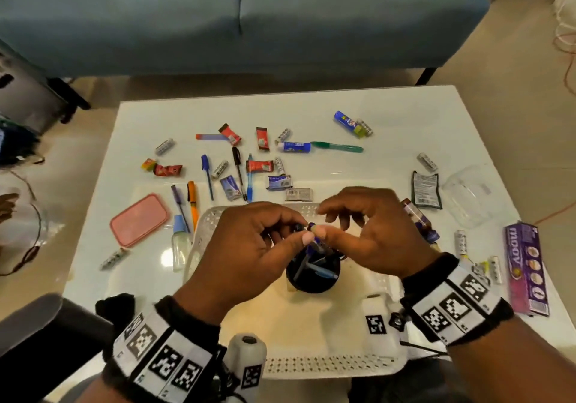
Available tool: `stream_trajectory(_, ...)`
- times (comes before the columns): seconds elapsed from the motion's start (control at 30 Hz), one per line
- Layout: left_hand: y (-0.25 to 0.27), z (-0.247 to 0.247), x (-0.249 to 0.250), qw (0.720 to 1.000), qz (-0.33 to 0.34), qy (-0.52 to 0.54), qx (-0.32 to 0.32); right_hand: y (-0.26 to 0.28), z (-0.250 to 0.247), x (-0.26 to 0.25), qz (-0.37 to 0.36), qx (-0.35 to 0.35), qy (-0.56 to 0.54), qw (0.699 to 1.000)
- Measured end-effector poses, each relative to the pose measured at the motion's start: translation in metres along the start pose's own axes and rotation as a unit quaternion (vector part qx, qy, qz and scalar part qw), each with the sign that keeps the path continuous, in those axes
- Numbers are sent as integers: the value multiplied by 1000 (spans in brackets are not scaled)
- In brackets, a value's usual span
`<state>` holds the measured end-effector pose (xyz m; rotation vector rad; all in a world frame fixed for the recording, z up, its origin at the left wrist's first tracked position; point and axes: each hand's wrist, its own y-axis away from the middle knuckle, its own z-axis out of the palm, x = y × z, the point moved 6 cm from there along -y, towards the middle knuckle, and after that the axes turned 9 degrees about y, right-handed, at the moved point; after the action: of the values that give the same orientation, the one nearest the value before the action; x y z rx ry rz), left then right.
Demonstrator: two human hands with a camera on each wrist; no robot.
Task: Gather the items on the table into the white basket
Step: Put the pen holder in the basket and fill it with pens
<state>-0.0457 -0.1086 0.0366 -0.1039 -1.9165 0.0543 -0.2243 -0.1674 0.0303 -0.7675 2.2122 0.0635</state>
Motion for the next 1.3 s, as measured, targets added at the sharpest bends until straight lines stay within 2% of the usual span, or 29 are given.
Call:
stream_trajectory(0.1, -3, 5, -22, 998, -56, 3, -42, -6, -15, 14, 86, 65, -11, 994)
stream_trajectory(0.2, -7, 14, -43, 987, -106, -36, -118, -27, -25, 39, 188, 100, 69, 975)
stream_trajectory(0.27, -7, 17, -51, 980, -126, -54, -142, -59, -23, 52, 205, 38, 181, 961)
stream_trajectory(0.33, -7, 18, -55, 977, -135, -65, -151, -96, -11, 71, 195, -71, 287, 935)
stream_trajectory(0.43, -5, 21, -56, 973, -132, -76, -173, -141, 10, 109, 202, -197, 358, 890)
stream_trajectory(0.53, -6, 22, -57, 970, -146, -58, -184, -164, 19, 139, 232, -238, 392, 858)
stream_trajectory(0.7, -7, 16, -54, 970, -149, -55, -185, -173, 28, 173, 216, -289, 512, 779)
stream_trajectory(0.9, -9, 5, -50, 974, -148, -35, -169, -164, 45, 178, 207, -348, 548, 732)
stream_trajectory(1.07, -9, 3, -50, 974, -154, -38, -159, -159, 44, 172, 182, -358, 548, 734)
stream_trajectory(1.2, -9, 3, -51, 974, -157, -34, -157, -156, 41, 168, 163, -354, 535, 750)
stream_trajectory(1.3, -12, -1, -54, 975, -156, -41, -151, -157, 26, 148, 184, -322, 492, 787)
